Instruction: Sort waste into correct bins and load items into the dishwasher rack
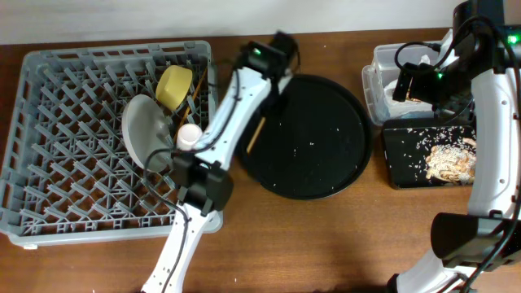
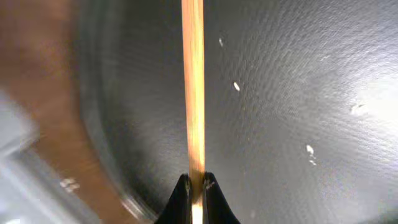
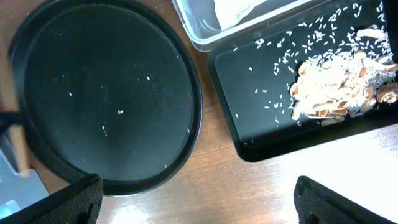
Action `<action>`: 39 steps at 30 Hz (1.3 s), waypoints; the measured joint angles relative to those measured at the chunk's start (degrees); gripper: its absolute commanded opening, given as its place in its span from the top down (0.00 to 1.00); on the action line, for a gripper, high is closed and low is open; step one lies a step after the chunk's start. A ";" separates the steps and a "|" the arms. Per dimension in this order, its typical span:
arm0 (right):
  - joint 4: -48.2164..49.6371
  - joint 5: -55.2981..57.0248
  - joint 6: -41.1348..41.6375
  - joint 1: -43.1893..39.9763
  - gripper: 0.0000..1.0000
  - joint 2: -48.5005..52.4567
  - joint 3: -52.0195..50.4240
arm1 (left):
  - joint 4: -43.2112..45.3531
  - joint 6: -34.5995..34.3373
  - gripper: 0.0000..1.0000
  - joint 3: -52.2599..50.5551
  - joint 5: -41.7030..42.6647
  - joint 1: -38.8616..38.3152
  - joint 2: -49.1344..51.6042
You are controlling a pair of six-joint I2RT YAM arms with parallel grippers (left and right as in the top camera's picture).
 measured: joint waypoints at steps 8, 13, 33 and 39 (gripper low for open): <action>-0.07 0.00 -0.04 0.00 0.01 -0.02 0.00 | -2.80 -7.98 0.99 15.28 -4.39 15.41 -0.26; 0.13 0.00 0.00 0.00 0.01 -0.02 0.00 | 1.05 -10.93 0.82 9.38 -5.01 17.99 -0.17; -1.64 0.00 -4.59 0.00 0.02 -14.34 -0.09 | -5.09 -12.02 0.01 8.00 -7.48 17.53 -31.10; -3.98 0.00 -5.18 0.00 0.02 -36.81 0.61 | -5.31 -12.02 0.01 7.50 -8.02 17.53 -30.32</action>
